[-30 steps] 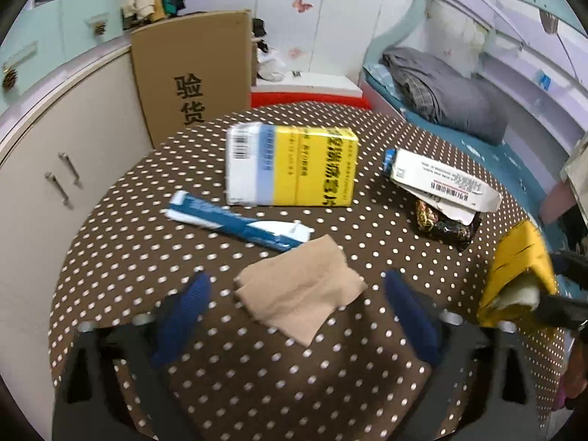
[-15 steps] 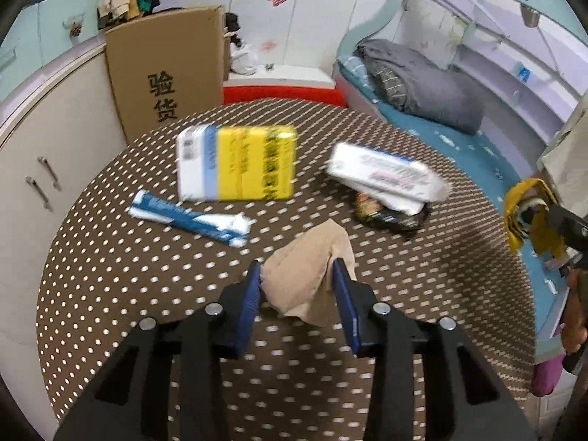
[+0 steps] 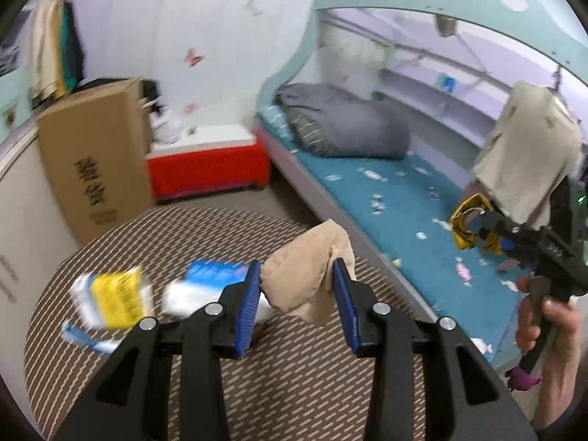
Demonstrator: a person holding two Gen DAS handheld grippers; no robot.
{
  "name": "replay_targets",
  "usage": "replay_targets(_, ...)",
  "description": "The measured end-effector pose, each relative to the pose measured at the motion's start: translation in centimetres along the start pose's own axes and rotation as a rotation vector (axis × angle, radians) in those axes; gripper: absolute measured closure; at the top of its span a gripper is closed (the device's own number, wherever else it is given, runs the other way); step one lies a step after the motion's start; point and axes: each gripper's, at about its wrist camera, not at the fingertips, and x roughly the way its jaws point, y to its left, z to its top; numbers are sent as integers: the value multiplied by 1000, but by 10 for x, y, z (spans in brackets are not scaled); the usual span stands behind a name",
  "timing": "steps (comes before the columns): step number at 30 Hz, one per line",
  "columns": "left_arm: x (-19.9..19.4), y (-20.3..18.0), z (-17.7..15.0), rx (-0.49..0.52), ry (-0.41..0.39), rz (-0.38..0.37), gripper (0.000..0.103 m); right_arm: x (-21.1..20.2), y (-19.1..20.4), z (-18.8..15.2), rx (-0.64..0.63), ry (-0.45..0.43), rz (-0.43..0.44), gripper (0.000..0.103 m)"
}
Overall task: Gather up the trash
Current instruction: 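Carry the cup and cloth to the trash bin and release both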
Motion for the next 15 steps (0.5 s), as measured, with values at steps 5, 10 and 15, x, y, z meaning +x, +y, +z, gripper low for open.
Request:
replay_targets(5, 23, -53, 25, 41, -17, -101, 65, -16, -49, 7, 105, -32, -99, 12)
replay_targets(10, 53, -98, 36, 79, 9, -166, 65, -9, -88, 3, 177, -12, -172, 12)
replay_targets(15, 86, -130, 37, 111, 55, -198, 65, 13, -119, -8, 232, 34, -222, 12)
